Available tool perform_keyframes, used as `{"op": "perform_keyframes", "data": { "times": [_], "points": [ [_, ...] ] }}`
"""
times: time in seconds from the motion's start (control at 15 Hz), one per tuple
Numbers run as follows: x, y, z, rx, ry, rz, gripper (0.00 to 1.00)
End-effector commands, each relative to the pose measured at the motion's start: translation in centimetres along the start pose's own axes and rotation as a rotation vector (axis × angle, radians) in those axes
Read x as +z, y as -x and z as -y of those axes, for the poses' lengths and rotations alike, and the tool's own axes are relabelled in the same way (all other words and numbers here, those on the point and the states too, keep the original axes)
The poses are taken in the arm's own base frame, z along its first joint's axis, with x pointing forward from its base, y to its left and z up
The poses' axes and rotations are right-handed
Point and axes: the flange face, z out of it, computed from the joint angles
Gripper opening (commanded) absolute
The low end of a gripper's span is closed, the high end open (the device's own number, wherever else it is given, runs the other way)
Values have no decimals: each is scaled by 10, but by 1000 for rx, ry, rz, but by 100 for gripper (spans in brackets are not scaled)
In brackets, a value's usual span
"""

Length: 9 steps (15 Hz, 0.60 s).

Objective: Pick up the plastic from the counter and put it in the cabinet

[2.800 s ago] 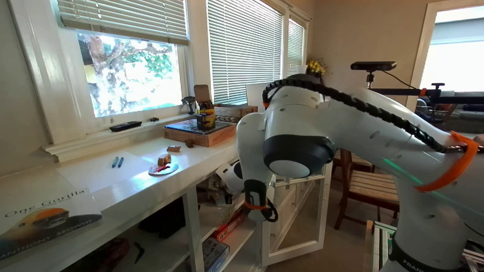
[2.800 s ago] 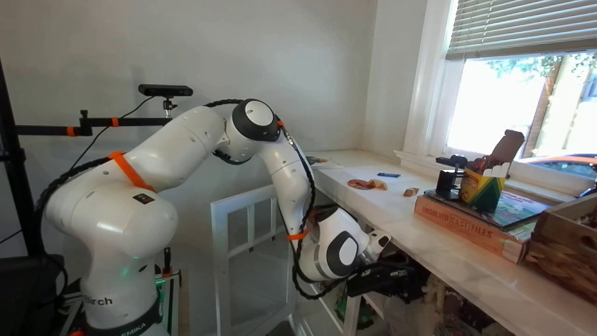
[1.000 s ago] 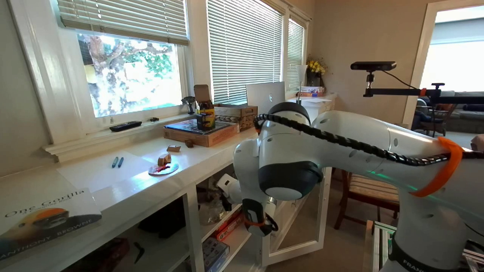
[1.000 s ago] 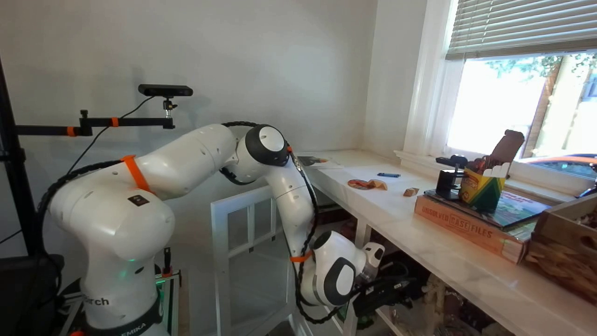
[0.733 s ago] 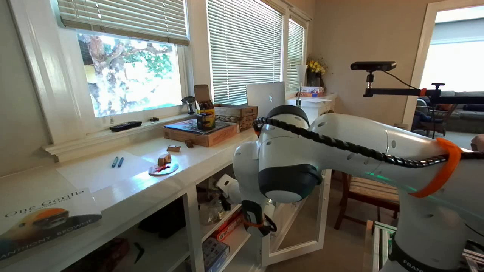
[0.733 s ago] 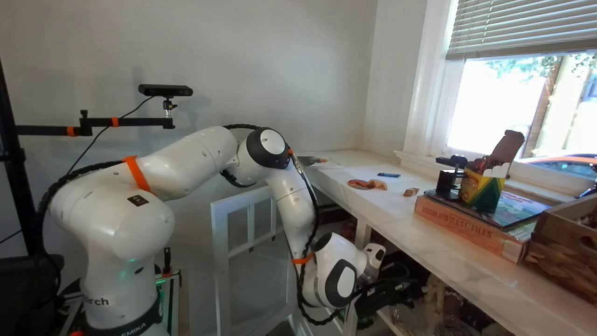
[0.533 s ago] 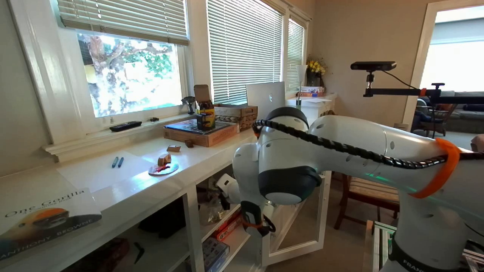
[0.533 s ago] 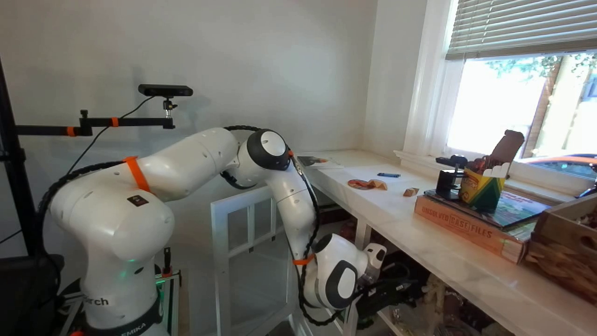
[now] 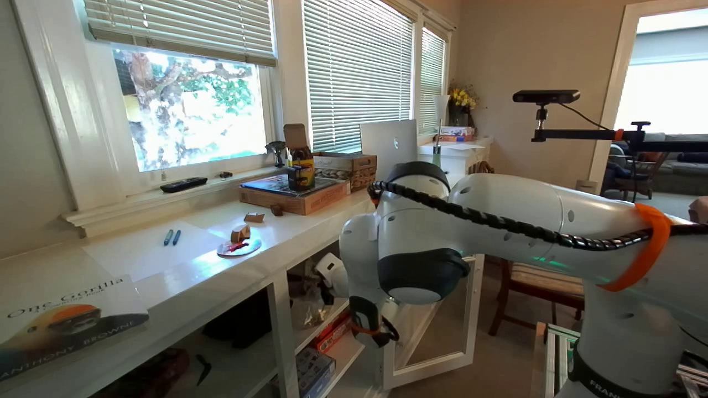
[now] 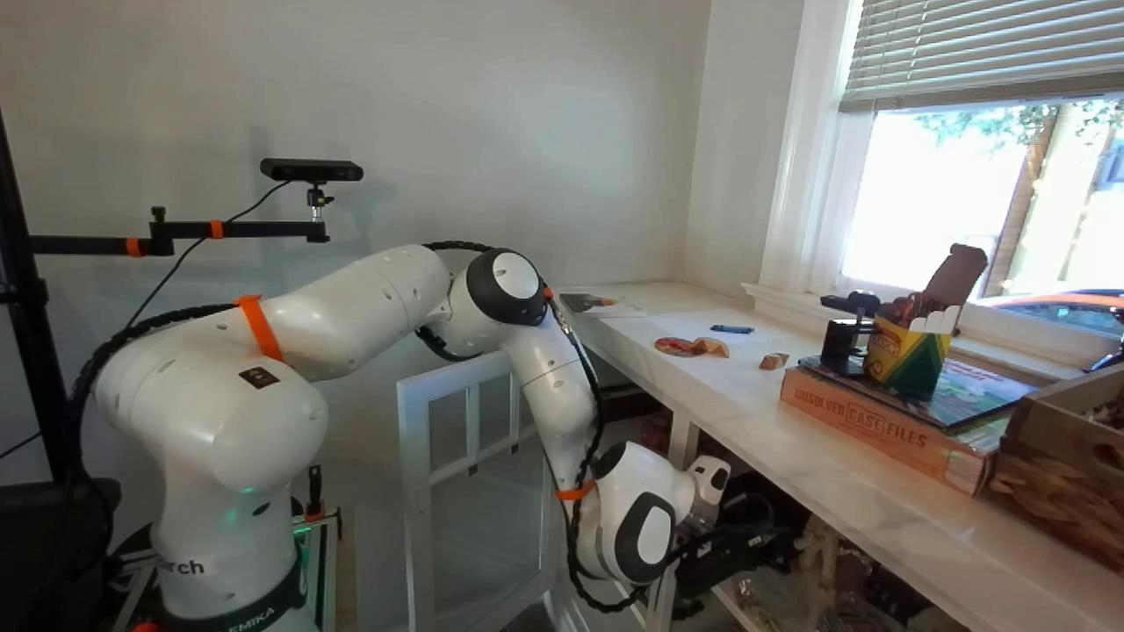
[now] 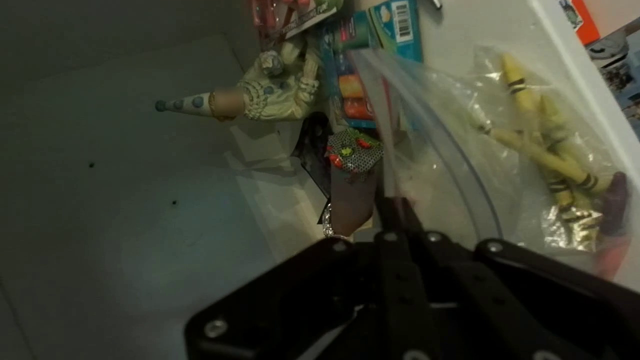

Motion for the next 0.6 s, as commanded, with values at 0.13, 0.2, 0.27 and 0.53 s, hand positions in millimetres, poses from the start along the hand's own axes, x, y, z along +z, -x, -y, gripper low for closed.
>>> {"op": "perform_keyframes", "data": {
  "times": [0.13, 0.2, 0.27, 0.53],
  "points": [
    [3, 1, 1, -5, 41, -24, 0],
    [3, 0, 1, -4, 44, -25, 0],
    [3, 1, 1, -3, 46, -26, 0],
    [4, 1, 0, -4, 50, -26, 0]
  ]
}}
